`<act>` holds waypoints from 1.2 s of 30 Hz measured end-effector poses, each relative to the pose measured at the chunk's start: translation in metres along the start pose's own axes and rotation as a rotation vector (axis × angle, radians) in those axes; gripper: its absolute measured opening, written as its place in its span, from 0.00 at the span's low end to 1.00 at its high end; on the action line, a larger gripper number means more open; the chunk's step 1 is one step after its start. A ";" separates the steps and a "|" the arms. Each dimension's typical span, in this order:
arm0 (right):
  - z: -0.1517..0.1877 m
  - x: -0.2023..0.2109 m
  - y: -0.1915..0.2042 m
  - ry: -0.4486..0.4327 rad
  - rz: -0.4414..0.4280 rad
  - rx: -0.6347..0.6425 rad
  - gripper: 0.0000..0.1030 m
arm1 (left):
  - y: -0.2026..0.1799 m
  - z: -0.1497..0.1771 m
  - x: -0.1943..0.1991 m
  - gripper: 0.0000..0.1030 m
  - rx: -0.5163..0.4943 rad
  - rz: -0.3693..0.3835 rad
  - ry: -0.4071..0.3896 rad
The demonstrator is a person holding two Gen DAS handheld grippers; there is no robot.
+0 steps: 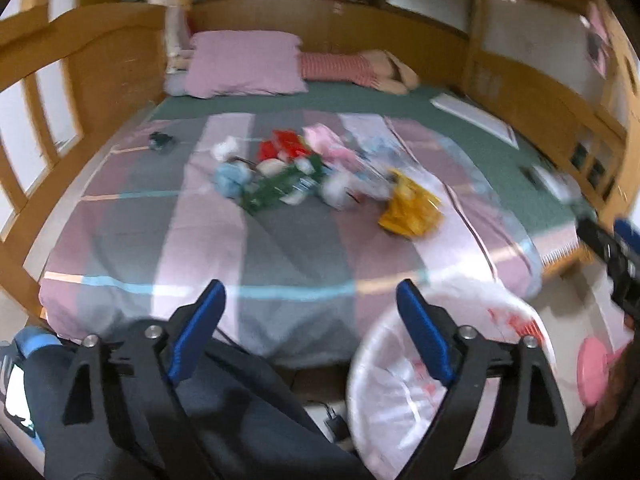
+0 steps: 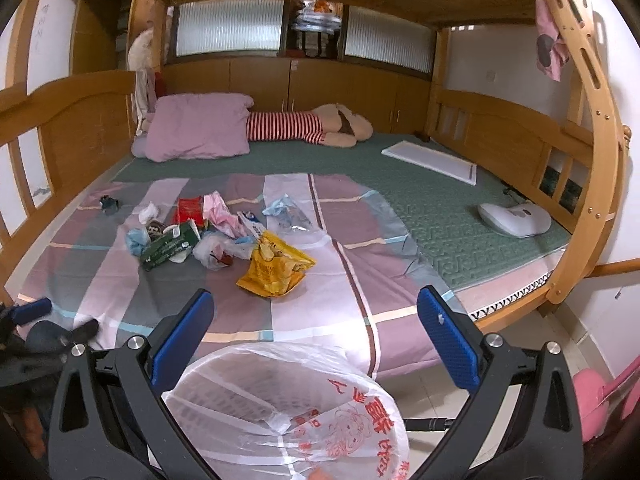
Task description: Collect trash
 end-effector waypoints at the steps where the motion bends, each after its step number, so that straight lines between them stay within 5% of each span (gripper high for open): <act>1: -0.001 -0.005 0.005 0.006 -0.005 0.010 0.97 | 0.015 -0.009 -0.001 0.80 0.029 -0.025 -0.024; 5: -0.006 -0.031 0.030 0.056 -0.060 0.026 0.96 | 0.084 -0.049 -0.023 0.76 0.065 -0.201 -0.094; 10: -0.011 -0.071 0.078 0.128 -0.148 0.004 0.96 | 0.159 -0.078 -0.073 0.76 0.082 -0.332 -0.070; 17: -0.048 -0.144 0.188 0.151 -0.387 0.021 0.96 | 0.283 -0.053 -0.111 0.85 0.347 -0.568 -0.009; 21: -0.073 -0.205 0.292 0.148 -0.526 0.092 0.96 | 0.314 -0.027 -0.105 0.85 0.528 -0.565 0.060; 25: -0.086 -0.272 0.403 0.188 -0.601 0.156 0.96 | 0.320 -0.029 -0.095 0.90 0.535 -0.560 0.034; 31: -0.080 -0.366 0.533 0.296 -0.521 0.297 0.96 | 0.332 -0.017 -0.100 0.90 0.642 -0.532 0.058; 36: -0.051 -0.414 0.584 0.344 -0.397 0.416 0.94 | 0.342 -0.014 -0.106 0.91 0.669 -0.545 0.093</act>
Point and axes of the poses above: each gripper's, at about its wrist camera, not at the fingertips, and x roughly against the way its jaws point, y to its left, z to its underside, the point moved 4 cm from there along -x, roughly the way its jaws point, and after that the axes turned 12 degrees about -y, right-handed, at the moved point
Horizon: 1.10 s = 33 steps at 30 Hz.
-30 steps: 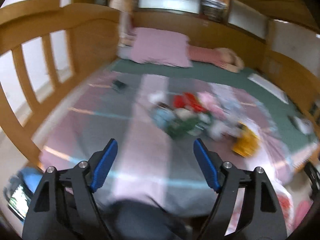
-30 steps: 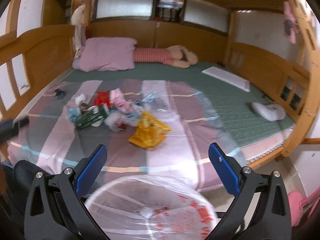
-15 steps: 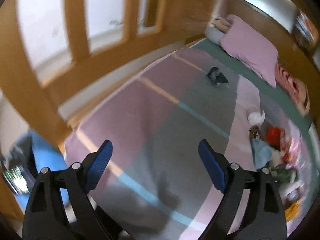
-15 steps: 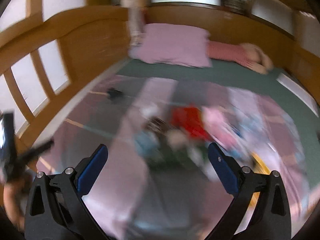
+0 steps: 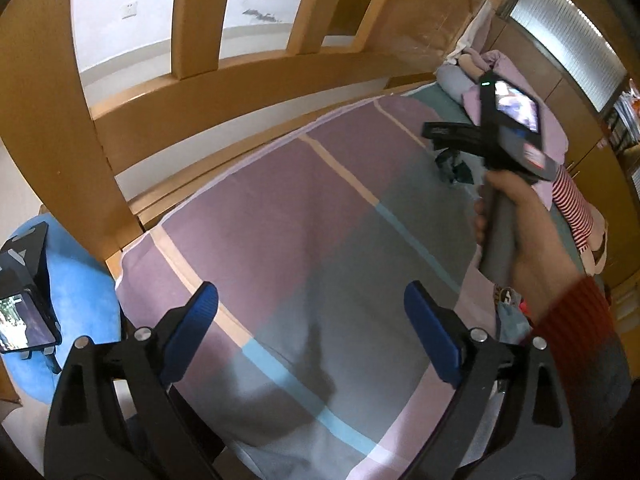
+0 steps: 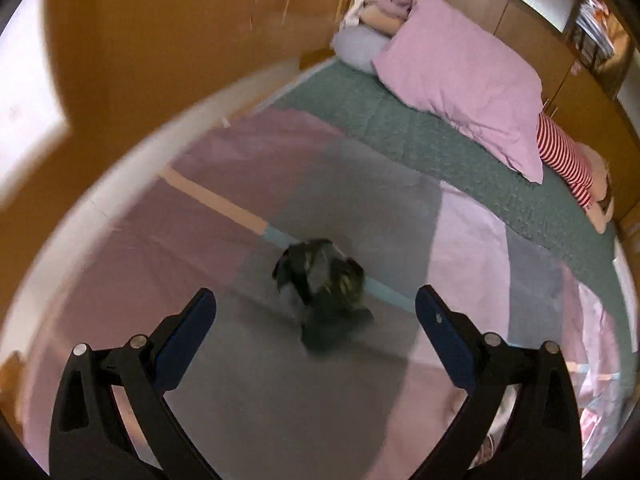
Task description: Collect trash
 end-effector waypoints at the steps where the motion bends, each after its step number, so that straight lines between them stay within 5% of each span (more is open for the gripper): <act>1: 0.004 -0.012 -0.001 0.023 0.013 0.001 0.83 | 0.000 -0.001 -0.001 0.91 -0.005 0.003 0.000; 2: 0.010 -0.021 -0.003 0.055 0.026 0.000 0.61 | -0.001 -0.003 -0.002 0.91 -0.012 -0.002 -0.001; 3: 0.017 -0.030 -0.007 0.092 0.037 -0.010 0.51 | -0.001 -0.004 -0.003 0.91 -0.015 -0.010 -0.002; 7: 0.025 -0.008 -0.031 0.066 -0.061 -0.141 0.41 | 0.002 -0.008 -0.004 0.91 0.010 -0.020 -0.010; 12: 0.056 0.085 -0.065 -0.002 -0.181 -0.141 0.41 | 0.008 -0.008 -0.007 0.91 0.029 -0.039 0.001; 17: 0.150 0.178 -0.098 0.093 -0.312 -0.149 0.41 | 0.002 0.000 -0.005 0.91 0.016 -0.021 0.014; 24: 0.250 0.229 -0.127 0.136 -0.173 -0.232 0.41 | -0.055 0.029 0.002 0.91 -0.208 0.114 0.028; 28: 0.269 0.237 -0.130 0.135 -0.203 -0.345 0.51 | -0.083 0.047 -0.001 0.92 -0.316 0.181 0.064; 33: 0.256 0.254 -0.123 0.055 -0.320 -0.418 0.70 | -0.079 0.048 -0.016 0.92 -0.305 0.148 0.101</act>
Point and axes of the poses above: each gripper's, at about its wrist camera, not at the fingertips, and x roughly against the way its jaws point, y to its left, z to its underside, the point moved 4 cm from there along -x, roughly the way its jaws point, and after that the axes turned 12 degrees about -y, right-handed, at the moved point
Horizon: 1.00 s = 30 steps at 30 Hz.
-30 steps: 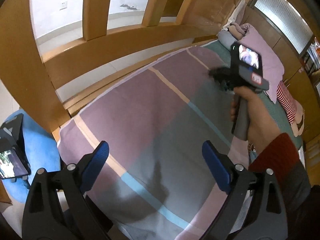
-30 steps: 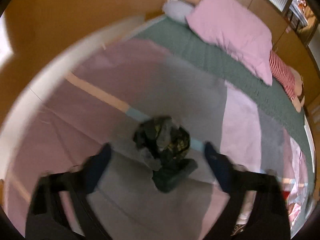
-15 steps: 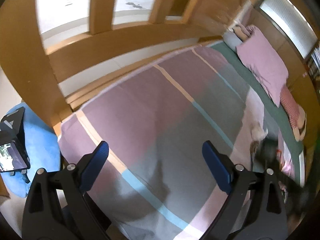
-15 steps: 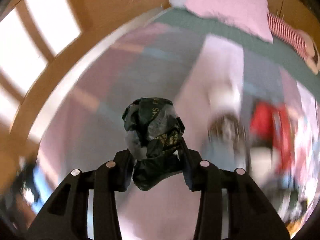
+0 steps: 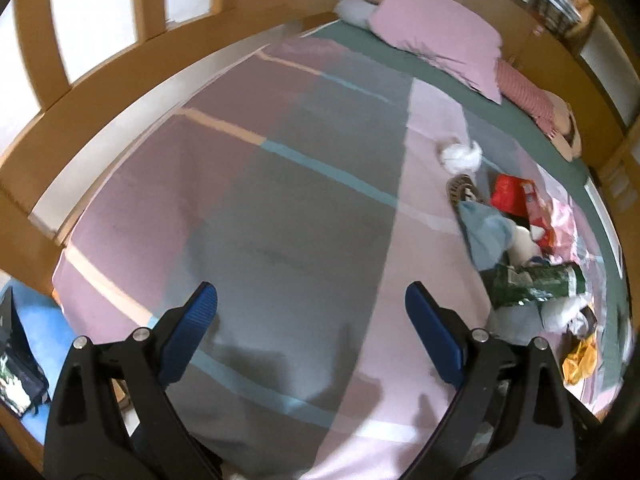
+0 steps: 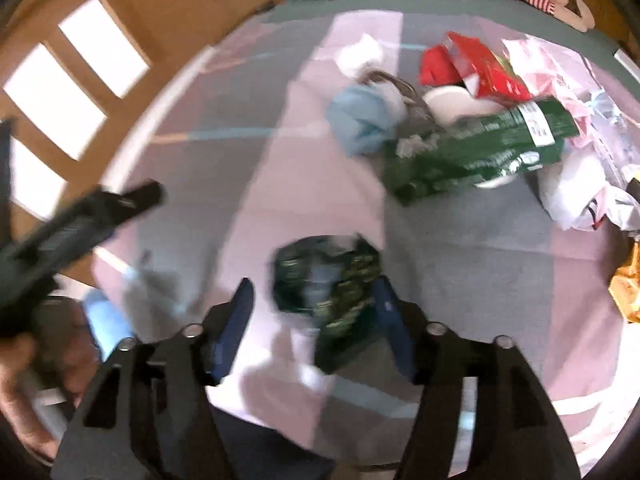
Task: Collect trash
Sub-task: 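Grasp the dark green bag with the left gripper while the right grasps the green snack packet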
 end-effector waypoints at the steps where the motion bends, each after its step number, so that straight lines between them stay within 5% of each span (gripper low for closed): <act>1: -0.004 0.005 -0.001 -0.024 0.008 -0.006 0.71 | 0.002 0.002 0.001 0.92 0.013 -0.003 0.002; 7: -0.016 0.037 -0.031 -0.156 0.072 -0.126 0.71 | 0.007 0.003 -0.004 0.92 0.036 0.029 0.028; 14: -0.015 0.069 -0.080 -0.257 0.209 -0.300 0.71 | -0.028 0.017 -0.009 0.92 -0.023 0.245 0.127; 19: -0.005 0.096 -0.113 -0.307 0.310 -0.386 0.71 | -0.071 0.029 -0.010 0.92 -0.159 0.384 0.171; 22: -0.001 0.105 -0.132 -0.315 0.347 -0.444 0.71 | -0.109 0.049 -0.012 0.92 -0.339 0.451 0.242; 28: 0.006 0.112 -0.154 -0.277 0.375 -0.479 0.71 | -0.157 0.081 -0.030 0.92 -0.560 0.510 0.338; 30: 0.010 0.110 -0.154 -0.256 0.382 -0.455 0.71 | -0.167 0.086 -0.034 0.81 -0.606 0.533 0.318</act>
Point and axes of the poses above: each gripper's, at about its wrist camera, not at the fingertips, and x roughly against the way its jaws point, y to its left, z to its underside, the point moved 4 cm from there along -x, roughly the way its jaws point, and after that the axes turned 12 degrees about -y, right-handed, at the moved point
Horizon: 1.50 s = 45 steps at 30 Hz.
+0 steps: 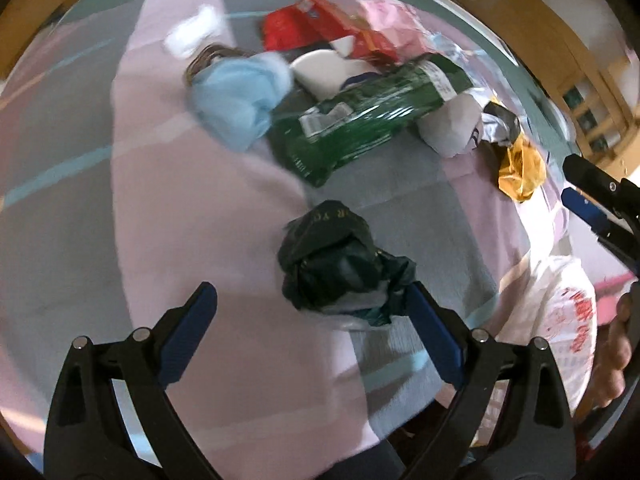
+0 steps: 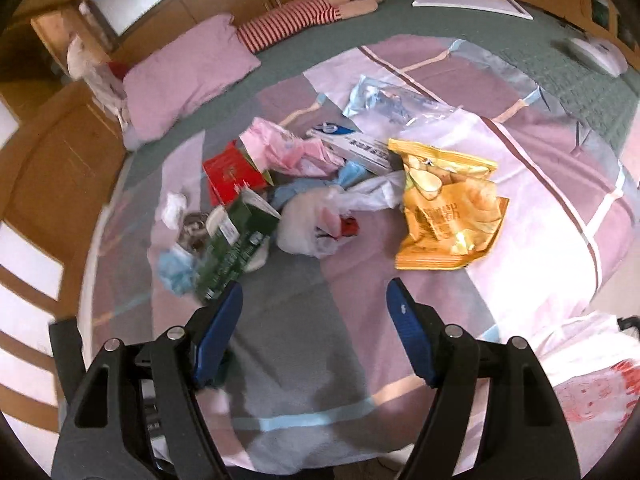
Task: Collect trash
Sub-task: 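Grasp the dark green bag with the left gripper while the right grasps the green snack packet, then carry both items over the wastebasket and open both grippers to drop them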
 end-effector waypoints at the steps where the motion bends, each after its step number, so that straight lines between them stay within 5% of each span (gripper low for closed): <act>1: 0.002 -0.001 -0.001 0.003 -0.003 0.001 0.71 | -0.001 0.002 -0.004 0.70 -0.012 0.001 0.015; 2: 0.002 -0.002 -0.001 0.003 -0.012 -0.007 0.71 | -0.002 0.005 -0.013 0.45 -0.027 -0.018 0.047; 4: 0.003 -0.005 -0.001 0.010 -0.045 -0.044 0.71 | 0.005 0.006 -0.009 0.41 -0.009 -0.012 0.027; 10: 0.003 -0.046 0.035 0.076 -0.186 -0.153 0.72 | 0.026 -0.007 0.024 0.40 0.078 -0.086 -0.134; 12: 0.000 -0.064 0.052 0.074 -0.216 -0.194 0.82 | 0.036 -0.009 0.039 0.40 0.121 -0.123 -0.185; 13: -0.001 -0.070 0.058 0.074 -0.216 -0.210 0.89 | 0.042 -0.010 0.047 0.40 0.143 -0.137 -0.214; 19: -0.002 -0.112 0.091 0.080 -0.110 -0.116 0.90 | 0.060 -0.011 0.071 0.40 0.180 -0.210 -0.297; 21: 0.001 -0.117 0.094 0.084 -0.096 -0.089 0.75 | 0.059 -0.011 0.077 0.40 0.179 -0.220 -0.314; 23: 0.004 -0.118 0.094 0.094 -0.094 -0.048 0.46 | 0.059 -0.011 0.079 0.40 0.184 -0.227 -0.324; 26: 0.006 -0.112 0.093 0.074 -0.097 -0.005 0.34 | 0.060 -0.008 0.084 0.40 0.186 -0.239 -0.332; 39: 0.005 -0.023 0.088 -0.114 -0.161 0.183 0.32 | 0.052 -0.001 0.090 0.40 0.150 -0.303 -0.360; 45: -0.017 0.051 0.071 -0.224 -0.224 0.261 0.32 | 0.032 0.010 0.138 0.40 0.172 -0.363 -0.471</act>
Point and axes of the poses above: each gripper's, at about its wrist camera, not at the fingertips, and x roughly against the way its jaws point, y to its left, z to its underside, the point moved 4 cm from there along -x, roughly the way its jaws point, and after that the axes turned 12 degrees about -y, right-handed, at the moved point
